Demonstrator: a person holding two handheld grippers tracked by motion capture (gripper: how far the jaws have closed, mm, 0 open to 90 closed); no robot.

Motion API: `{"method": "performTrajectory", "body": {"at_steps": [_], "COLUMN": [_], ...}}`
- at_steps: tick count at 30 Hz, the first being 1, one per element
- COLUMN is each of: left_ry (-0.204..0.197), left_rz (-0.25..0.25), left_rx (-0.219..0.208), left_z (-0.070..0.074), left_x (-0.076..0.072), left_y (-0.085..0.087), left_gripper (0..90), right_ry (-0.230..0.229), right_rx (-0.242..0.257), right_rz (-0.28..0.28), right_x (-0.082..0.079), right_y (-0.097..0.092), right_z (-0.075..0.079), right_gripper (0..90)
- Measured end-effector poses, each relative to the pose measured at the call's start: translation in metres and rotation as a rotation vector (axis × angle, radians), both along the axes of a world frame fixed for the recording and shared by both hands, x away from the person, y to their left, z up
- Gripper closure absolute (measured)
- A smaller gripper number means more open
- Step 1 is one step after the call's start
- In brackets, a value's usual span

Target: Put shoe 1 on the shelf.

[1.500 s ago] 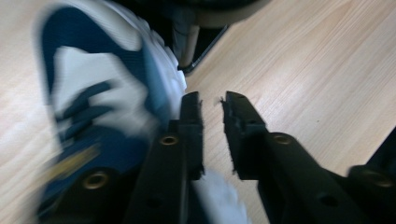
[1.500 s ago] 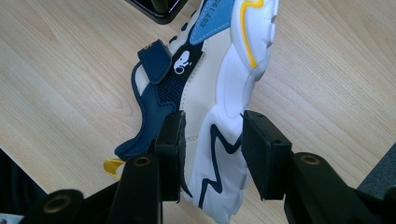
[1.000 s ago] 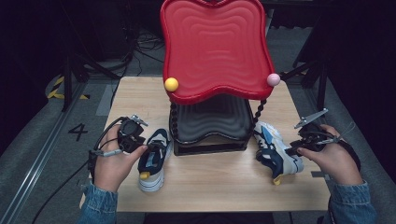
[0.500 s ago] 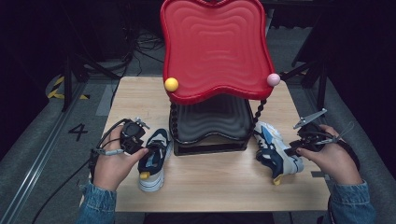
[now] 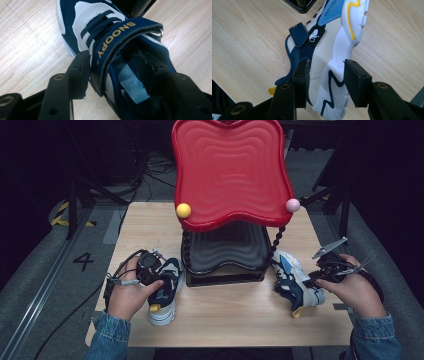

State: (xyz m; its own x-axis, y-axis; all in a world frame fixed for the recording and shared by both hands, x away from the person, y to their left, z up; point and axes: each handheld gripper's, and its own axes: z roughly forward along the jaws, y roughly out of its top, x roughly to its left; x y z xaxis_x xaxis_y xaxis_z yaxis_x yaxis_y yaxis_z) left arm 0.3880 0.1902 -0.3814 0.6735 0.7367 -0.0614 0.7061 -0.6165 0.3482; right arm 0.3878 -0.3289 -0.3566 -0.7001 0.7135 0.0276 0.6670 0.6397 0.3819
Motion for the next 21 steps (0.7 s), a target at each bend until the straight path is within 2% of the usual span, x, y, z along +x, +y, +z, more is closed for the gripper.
{"method": "performTrajectory", "body": {"at_steps": [4, 7, 8, 10, 12, 17, 18, 21], "left_ry": [-0.044, -0.056, -0.061, -0.07, -0.08, -0.069, -0.055, -0.055], "left_rz": [-0.003, -0.014, -0.01, -0.01, -0.009, 0.002, 0.011, 0.018], "left_rx": [-0.004, -0.006, 0.01, 0.012, 0.01, 0.014, 0.009, -0.004], "left_z": [-0.0008, -0.0012, -0.0008, -0.0008, -0.0006, 0.0013, 0.0029, 0.0083], "left_x": [0.0029, 0.0041, 0.0045, 0.0051, 0.0054, 0.0053, 0.006, 0.0063], "left_y": [-0.0001, -0.0019, -0.0022, -0.0004, 0.001, 0.0005, 0.0014, 0.0041], "left_gripper": [50.8, 62.0, 62.0, 69.0, 71.3, 73.9, 74.3, 74.6], "right_ry": [-0.001, 0.003, 0.003, 0.005, 0.008, 0.003, 0.001, 0.0], "right_rx": [-0.004, -0.005, -0.005, -0.005, -0.003, -0.003, 0.0, 0.004], "right_rz": [-0.002, -0.002, -0.001, 0.002, 0.003, 0.002, 0.0, -0.004], "right_x": [0.001, 0.0016, 0.0017, 0.0019, 0.0019, 0.0014, 0.001, 0.0003], "right_y": [0.0001, 0.0001, 0.0003, 0.001, 0.0012, 0.0008, -0.0002, -0.0022], "right_z": [-0.0014, -0.0022, -0.0025, -0.0029, -0.003, -0.0026, -0.0017, -0.0004], "right_gripper": [57.6, 57.6, 57.6, 57.6, 57.6, 57.6, 57.5, 57.6]}}
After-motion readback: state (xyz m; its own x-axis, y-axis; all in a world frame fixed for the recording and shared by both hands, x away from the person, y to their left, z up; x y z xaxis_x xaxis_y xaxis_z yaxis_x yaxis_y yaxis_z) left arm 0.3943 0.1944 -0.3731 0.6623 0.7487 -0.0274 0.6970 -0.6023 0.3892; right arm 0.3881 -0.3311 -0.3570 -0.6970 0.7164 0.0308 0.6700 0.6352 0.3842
